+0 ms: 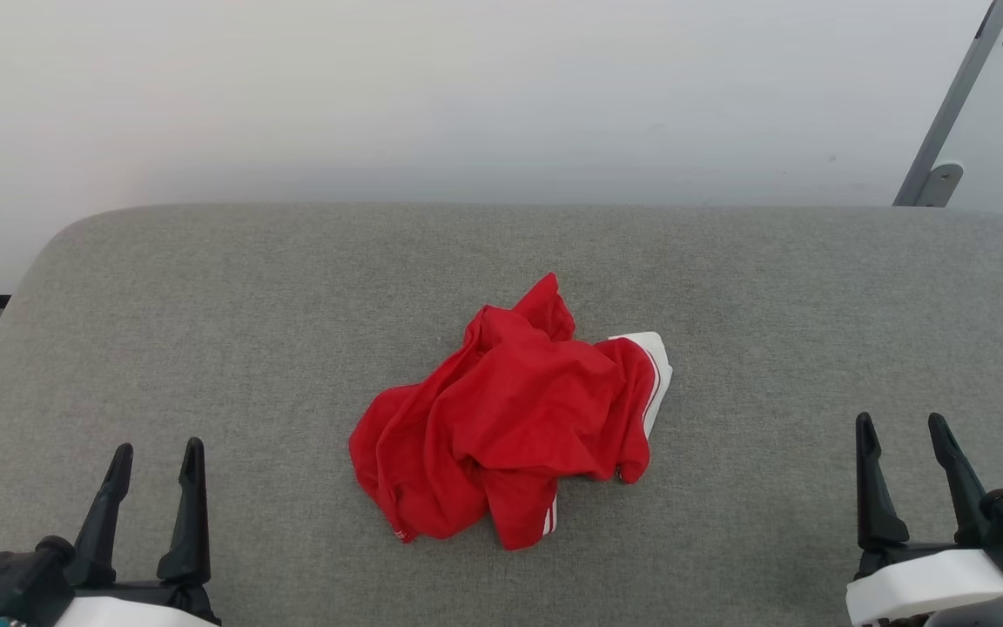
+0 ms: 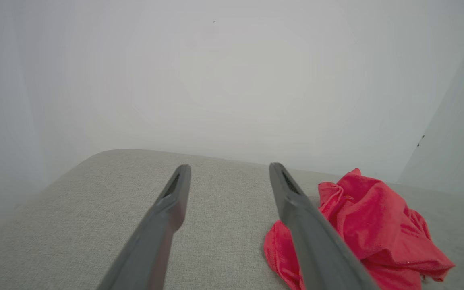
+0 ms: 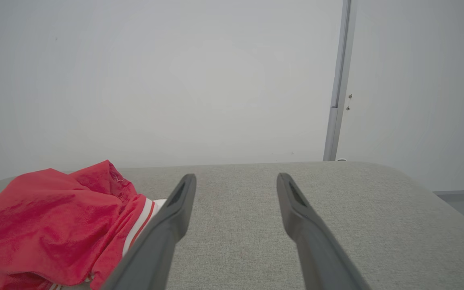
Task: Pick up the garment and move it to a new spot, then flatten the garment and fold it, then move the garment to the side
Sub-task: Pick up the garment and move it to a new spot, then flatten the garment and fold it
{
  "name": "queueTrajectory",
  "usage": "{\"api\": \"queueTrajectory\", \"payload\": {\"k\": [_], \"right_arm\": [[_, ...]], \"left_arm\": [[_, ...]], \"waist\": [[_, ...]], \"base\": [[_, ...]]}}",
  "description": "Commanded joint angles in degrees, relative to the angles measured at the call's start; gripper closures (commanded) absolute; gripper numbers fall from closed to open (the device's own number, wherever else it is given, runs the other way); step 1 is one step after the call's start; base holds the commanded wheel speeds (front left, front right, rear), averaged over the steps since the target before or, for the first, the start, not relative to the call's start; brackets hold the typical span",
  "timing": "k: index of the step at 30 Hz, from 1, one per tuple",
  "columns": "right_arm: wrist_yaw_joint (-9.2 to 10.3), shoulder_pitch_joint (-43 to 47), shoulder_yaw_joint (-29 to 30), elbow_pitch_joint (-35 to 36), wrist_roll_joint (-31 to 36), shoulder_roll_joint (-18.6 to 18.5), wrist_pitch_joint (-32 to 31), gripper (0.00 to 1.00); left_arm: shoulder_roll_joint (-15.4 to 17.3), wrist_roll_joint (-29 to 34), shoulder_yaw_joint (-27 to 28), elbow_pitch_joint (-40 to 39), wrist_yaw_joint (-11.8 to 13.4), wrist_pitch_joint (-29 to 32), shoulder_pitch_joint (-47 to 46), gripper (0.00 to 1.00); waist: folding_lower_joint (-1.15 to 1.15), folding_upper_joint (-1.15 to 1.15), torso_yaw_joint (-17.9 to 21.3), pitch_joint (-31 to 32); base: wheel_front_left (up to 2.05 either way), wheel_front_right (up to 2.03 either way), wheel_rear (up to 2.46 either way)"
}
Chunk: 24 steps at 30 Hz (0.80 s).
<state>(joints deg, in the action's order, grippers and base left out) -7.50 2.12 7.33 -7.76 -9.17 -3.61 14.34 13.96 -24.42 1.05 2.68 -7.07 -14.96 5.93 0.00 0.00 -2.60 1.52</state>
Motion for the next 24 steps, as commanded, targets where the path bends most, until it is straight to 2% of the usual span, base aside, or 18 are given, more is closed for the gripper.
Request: {"api": "queueTrajectory", "payload": {"k": [1, 12, 18, 24], "right_arm": [[0.02, 0.42, -0.22, 0.02, -0.17, 0.22, 0.33, 0.0], [0.02, 0.44, -1.45, 0.26, -0.09, 0.11, -0.32, 0.0], [0.02, -1.23, -3.82, 0.03, -0.93, -1.62, -2.16, 0.0], [0.02, -4.5, -6.99, -0.05, -2.1, -5.06, -5.23, 0.0]], "left_arm": [[-0.19, 0.43, 0.24, 0.23, -0.3, -0.32, -0.73, 0.0], [0.09, 1.31, -0.37, 1.37, -0.39, -0.32, -0.81, 0.0], [1.36, 1.43, -2.45, 1.57, -0.43, -0.31, -1.76, 0.0], [2.58, 0.66, -4.55, 1.56, -0.44, -0.31, -4.08, 0.0]], "waist": [[0.0, 0.0, -0.02, 0.0], [0.0, 0.0, -0.53, -0.01], [0.0, 0.0, -1.68, -0.72], [0.0, 0.0, -3.73, -2.69]], "base": [[0.0, 0.0, 0.0], [0.0, 0.0, 0.0], [0.0, 0.0, 0.0], [0.0, 0.0, 0.0]]}}
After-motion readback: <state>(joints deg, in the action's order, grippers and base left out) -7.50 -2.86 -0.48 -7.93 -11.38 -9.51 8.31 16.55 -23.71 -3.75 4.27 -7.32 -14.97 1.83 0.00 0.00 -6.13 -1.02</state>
